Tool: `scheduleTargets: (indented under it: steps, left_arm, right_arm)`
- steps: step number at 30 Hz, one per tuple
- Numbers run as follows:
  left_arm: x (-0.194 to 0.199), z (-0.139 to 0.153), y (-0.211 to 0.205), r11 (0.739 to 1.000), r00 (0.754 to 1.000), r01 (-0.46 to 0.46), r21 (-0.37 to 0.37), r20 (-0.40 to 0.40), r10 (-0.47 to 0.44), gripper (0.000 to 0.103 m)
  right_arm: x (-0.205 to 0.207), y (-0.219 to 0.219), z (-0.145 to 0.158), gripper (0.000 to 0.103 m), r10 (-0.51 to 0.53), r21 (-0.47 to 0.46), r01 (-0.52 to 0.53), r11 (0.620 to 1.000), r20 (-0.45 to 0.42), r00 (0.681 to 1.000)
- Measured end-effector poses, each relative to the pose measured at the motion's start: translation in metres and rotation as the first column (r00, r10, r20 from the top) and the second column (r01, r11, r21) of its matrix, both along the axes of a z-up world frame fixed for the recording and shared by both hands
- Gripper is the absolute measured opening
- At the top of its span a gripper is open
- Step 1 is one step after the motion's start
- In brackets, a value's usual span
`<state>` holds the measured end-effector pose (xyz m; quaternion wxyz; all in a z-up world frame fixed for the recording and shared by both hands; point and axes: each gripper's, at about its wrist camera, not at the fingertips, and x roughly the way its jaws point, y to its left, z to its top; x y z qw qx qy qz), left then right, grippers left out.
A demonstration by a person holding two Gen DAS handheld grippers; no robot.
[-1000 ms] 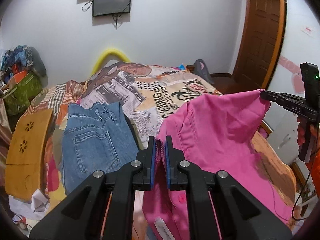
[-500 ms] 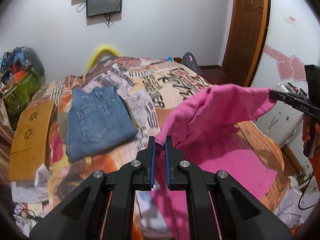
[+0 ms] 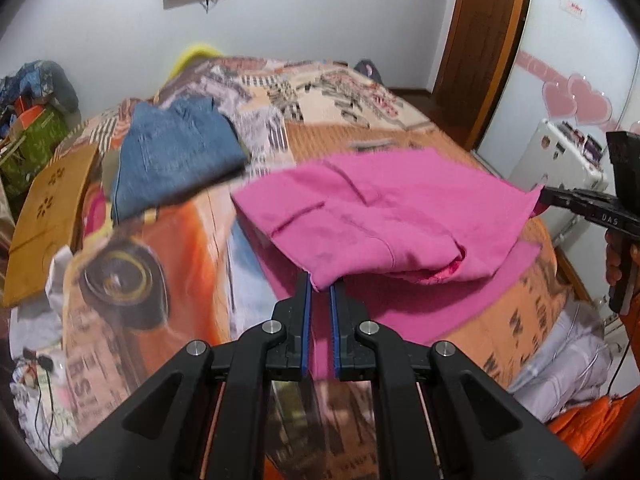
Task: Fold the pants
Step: 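Lift the waistband with both grippers and fold it over toward the legs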
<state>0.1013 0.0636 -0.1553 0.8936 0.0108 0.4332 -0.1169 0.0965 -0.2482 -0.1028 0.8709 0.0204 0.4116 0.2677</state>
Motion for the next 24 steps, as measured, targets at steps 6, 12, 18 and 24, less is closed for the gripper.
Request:
scheduleTargets:
  steps: [6,12,18,24]
  left_arm:
    - [-0.012,-0.019,0.004,1.0,0.998,-0.022,-0.011,-0.067,0.021,0.008]
    - [-0.022,0.005,0.007,0.998,0.999,-0.043,0.042,0.002,0.043,0.008]
    - [-0.01,0.031,-0.006,1.0,0.998,-0.023,0.014,0.06,0.022,0.009]
    - [0.015,0.011,-0.034,0.999,1.0,0.008,-0.034,-0.002,-0.008,0.009]
  right_arm:
    - [-0.013,-0.012,-0.02,0.008,-0.045,-0.025,0.044,0.999,-0.055,0.997]
    - [-0.021,-0.02,-0.011,0.01,-0.09,-0.084,0.087,0.993,-0.031,0.995]
    - [-0.02,-0.011,0.01,0.017,-0.071,-0.076,0.074,0.994,0.036,0.997]
    - [-0.007,0.019,-0.001,0.018,-0.007,-0.052,0.009,0.999,0.022,1.0]
